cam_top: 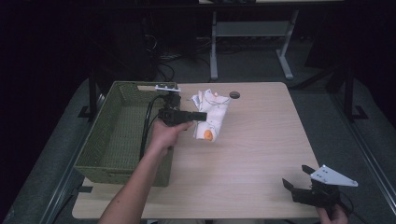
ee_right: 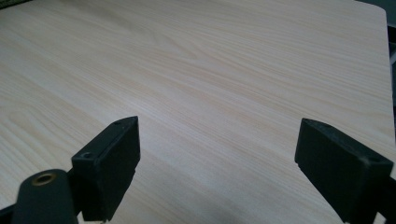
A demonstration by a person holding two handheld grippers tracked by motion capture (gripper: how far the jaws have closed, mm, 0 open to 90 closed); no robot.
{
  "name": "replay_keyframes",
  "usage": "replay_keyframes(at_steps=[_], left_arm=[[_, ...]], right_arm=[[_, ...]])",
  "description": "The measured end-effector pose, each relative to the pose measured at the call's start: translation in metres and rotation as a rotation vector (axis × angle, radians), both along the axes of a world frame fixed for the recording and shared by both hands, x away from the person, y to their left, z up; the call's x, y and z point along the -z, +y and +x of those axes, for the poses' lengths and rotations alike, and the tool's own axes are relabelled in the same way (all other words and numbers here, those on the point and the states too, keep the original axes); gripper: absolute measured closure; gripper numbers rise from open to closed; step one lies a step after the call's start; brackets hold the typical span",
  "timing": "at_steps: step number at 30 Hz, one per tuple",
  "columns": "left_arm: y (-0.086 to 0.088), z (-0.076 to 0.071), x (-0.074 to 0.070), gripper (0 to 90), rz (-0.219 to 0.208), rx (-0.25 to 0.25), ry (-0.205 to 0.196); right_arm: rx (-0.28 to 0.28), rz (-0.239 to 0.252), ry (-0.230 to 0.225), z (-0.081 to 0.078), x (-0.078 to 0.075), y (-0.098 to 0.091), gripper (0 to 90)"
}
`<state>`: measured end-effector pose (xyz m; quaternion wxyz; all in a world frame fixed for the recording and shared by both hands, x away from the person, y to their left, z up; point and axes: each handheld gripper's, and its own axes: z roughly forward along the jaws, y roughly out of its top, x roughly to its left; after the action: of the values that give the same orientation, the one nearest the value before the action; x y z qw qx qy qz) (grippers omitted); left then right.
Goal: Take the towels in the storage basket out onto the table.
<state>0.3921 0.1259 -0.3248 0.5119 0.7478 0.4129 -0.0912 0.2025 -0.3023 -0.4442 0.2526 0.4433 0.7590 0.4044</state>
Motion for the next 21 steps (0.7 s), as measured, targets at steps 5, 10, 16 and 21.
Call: replay_keyframes(at_steps=[5,10,16,21], left_arm=[[-0.009,0.001,0.006,80.7,0.011,-0.004,0.011],[-0.018,0.004,0.014,80.7,0.011,-0.004,0.026],[-0.033,0.004,0.022,80.4,0.035,0.021,0.034],[-0.041,0.005,0.028,80.4,0.038,0.025,0.044]], right_arm=[[0.005,0.0,0.002,-0.001,0.0,-0.001,13.8],[0.006,0.004,-0.001,-0.001,0.0,-0.002,13.9],[0.001,0.004,-0.002,-0.001,0.0,-0.002,13.9],[0.003,0.007,-0.001,-0.001,0.0,-0.002,13.8]])
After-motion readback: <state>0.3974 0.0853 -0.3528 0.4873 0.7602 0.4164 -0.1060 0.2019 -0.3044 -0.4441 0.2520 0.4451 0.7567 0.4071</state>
